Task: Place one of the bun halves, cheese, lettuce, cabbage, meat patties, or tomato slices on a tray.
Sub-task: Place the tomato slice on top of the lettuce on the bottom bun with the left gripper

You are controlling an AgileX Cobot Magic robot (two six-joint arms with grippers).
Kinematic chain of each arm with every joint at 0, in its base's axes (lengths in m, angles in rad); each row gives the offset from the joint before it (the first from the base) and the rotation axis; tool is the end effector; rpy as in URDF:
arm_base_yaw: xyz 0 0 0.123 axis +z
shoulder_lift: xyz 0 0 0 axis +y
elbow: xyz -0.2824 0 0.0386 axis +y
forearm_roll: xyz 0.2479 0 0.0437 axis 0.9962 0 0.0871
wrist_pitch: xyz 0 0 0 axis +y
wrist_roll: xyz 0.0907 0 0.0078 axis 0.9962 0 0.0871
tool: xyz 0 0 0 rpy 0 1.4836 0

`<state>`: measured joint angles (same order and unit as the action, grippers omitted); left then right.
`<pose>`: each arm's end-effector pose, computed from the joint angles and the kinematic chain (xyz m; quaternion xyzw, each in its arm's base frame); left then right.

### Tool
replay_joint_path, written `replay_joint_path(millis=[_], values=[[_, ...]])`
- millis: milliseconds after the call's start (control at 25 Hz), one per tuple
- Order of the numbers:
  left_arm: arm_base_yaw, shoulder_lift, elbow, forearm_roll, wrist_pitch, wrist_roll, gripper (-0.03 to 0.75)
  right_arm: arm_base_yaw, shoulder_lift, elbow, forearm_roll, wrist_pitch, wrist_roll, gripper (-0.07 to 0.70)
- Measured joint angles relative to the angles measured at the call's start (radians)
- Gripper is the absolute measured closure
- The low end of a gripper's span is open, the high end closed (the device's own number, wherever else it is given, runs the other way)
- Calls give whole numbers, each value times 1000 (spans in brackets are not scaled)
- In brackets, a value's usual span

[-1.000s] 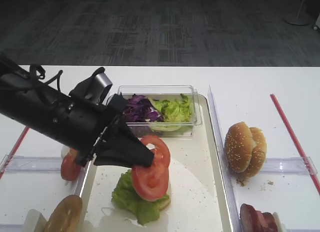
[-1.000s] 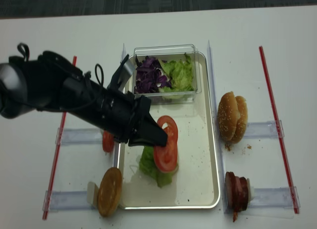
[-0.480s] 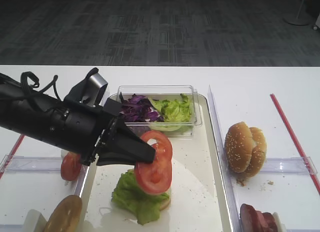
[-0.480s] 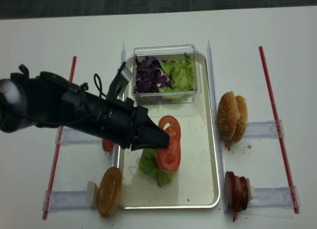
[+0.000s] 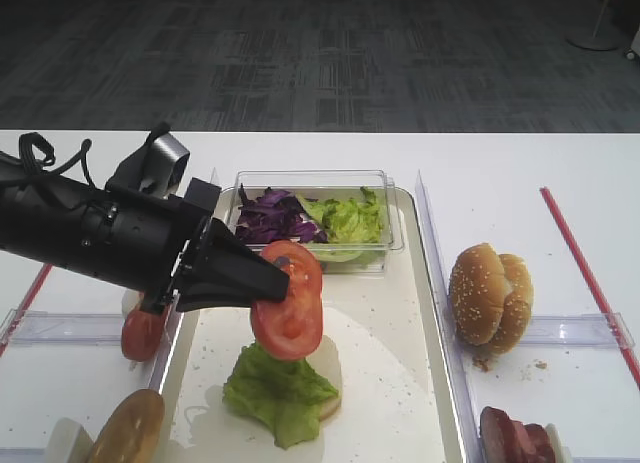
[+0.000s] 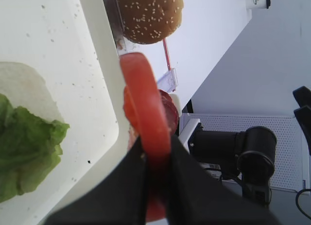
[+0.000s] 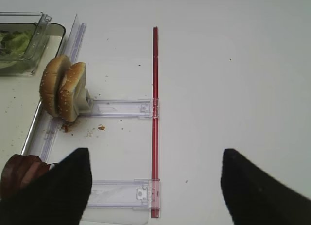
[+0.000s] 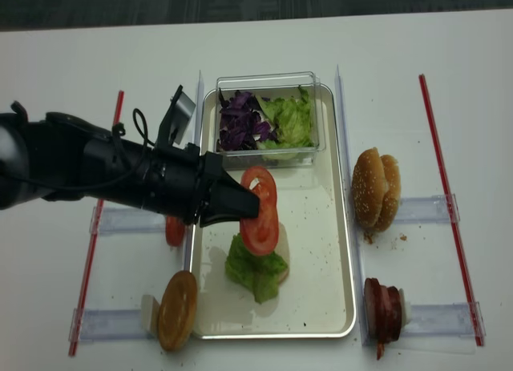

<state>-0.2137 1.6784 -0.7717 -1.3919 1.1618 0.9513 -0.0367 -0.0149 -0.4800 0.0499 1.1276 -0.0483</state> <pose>0.2461 -0.1376 0.1948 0.1048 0.8307 -0.5451 0.0430 -0.0077 0.0044 0.2663 -0.0068 0.8712 0.0040 0.4909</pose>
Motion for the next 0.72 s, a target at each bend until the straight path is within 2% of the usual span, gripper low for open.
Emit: replay_joint_path(millis=[720], values=[[-20, 145, 0, -52, -4, 14, 674, 0, 0, 0, 0, 0, 0, 61]])
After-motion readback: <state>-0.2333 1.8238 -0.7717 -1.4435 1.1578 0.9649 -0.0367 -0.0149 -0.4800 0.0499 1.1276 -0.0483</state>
